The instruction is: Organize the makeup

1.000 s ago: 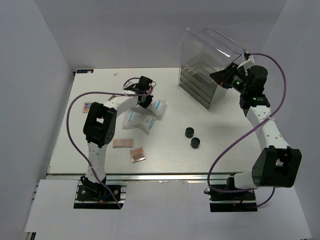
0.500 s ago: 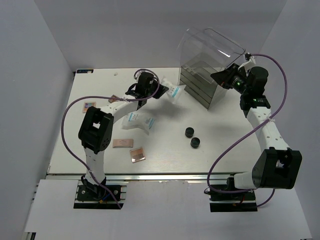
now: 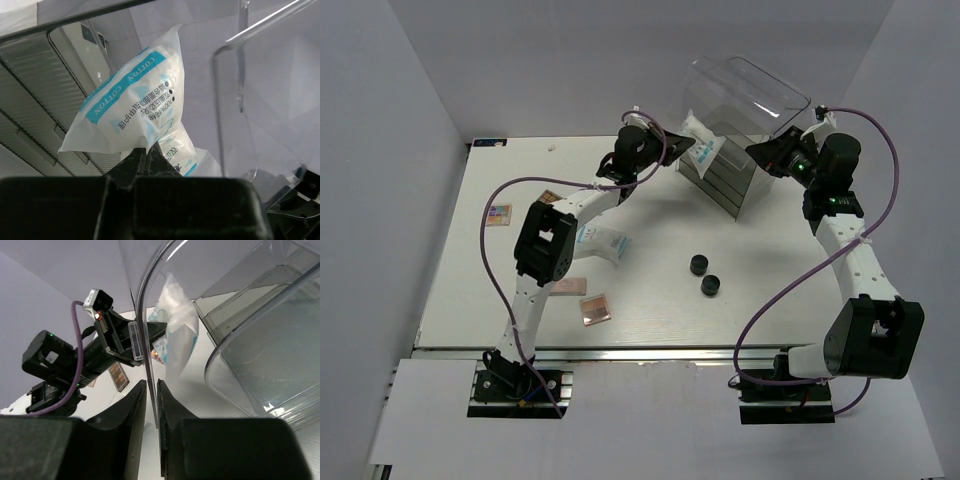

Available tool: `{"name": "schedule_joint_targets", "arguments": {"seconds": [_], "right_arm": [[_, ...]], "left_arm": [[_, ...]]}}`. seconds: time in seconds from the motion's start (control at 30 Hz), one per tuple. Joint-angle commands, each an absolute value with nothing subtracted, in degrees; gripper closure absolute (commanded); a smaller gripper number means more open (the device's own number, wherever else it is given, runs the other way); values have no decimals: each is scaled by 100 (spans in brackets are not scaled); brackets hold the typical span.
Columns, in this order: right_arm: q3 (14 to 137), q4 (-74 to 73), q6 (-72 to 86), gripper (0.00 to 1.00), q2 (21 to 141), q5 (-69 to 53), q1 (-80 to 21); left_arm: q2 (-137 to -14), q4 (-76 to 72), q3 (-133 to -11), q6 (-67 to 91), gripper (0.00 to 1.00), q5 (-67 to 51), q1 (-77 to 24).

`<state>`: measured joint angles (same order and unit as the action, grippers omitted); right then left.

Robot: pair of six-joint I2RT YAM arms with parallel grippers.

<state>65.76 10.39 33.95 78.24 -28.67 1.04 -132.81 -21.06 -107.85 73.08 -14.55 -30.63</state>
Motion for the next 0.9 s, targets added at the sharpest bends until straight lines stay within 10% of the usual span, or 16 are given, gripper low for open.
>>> {"name": "schedule_joint_targets", "arguments": {"seconds": [0.0, 0.6, 0.87], "right_arm": [[6662, 1547, 3375, 80, 7550, -2971, 97], [6653, 1600, 3559, 80, 7524, -2988, 97], [6645, 1608, 3586, 80, 7515, -2988, 97]], "left_arm": [[-13306, -2302, -11162, 7303, 100, -1688, -3111], [-14572, -3111, -12366, 8349, 87, -862, -3445], [-14739, -2918, -12647, 8438, 39, -554, -3551]]}}
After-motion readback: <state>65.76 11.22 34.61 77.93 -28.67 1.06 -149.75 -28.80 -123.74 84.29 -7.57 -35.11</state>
